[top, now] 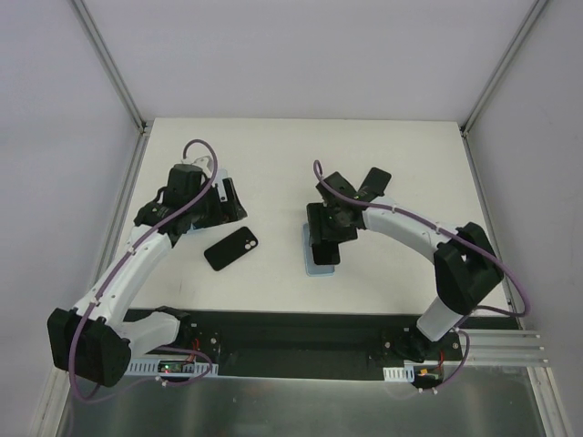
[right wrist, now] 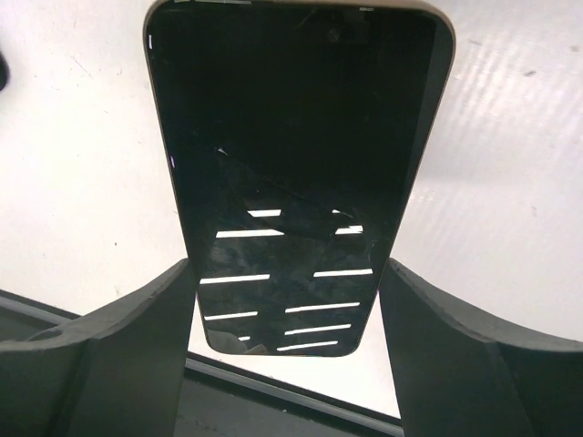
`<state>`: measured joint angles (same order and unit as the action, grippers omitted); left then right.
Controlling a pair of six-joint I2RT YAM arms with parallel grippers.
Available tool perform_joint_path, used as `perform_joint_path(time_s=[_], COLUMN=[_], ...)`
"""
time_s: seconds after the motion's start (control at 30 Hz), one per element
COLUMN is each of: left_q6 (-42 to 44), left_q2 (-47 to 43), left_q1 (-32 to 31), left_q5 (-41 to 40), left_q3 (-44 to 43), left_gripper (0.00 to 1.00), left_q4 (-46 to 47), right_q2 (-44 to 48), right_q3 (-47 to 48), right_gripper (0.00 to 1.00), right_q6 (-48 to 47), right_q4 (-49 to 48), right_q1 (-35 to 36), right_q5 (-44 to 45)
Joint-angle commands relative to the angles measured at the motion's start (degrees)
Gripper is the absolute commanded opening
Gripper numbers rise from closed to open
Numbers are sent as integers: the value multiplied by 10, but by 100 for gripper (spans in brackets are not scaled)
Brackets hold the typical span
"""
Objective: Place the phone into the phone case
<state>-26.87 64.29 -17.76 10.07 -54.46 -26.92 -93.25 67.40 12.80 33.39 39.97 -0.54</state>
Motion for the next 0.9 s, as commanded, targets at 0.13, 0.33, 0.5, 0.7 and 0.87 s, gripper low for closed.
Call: perform_joint_path(time_s=[0.13, 0.33, 0.5, 0.7, 0.87], left_q6=[52, 54, 54, 56, 53], left_q2=[-59, -58, -56, -52, -58], left_q1=[18, 18, 18, 18, 18], left_q5=[-22, -19, -20, -19, -22], left_q3=[14, 20, 21, 22, 30], left_gripper=[86, 86, 86, 86, 86], left_q4=[-45, -45, -45, -44, -44], right_q2=[-60, -82, -85, -94, -101], right_q3=[57, 61, 49, 54, 61], right_gripper=[39, 40, 41, 46, 52], right_q6=[44, 48, 60, 69, 71], right_q4=[5, 25, 26, 26, 35], right_q1=[43, 55, 56, 61, 64], right_q5=[55, 91, 100, 103, 109])
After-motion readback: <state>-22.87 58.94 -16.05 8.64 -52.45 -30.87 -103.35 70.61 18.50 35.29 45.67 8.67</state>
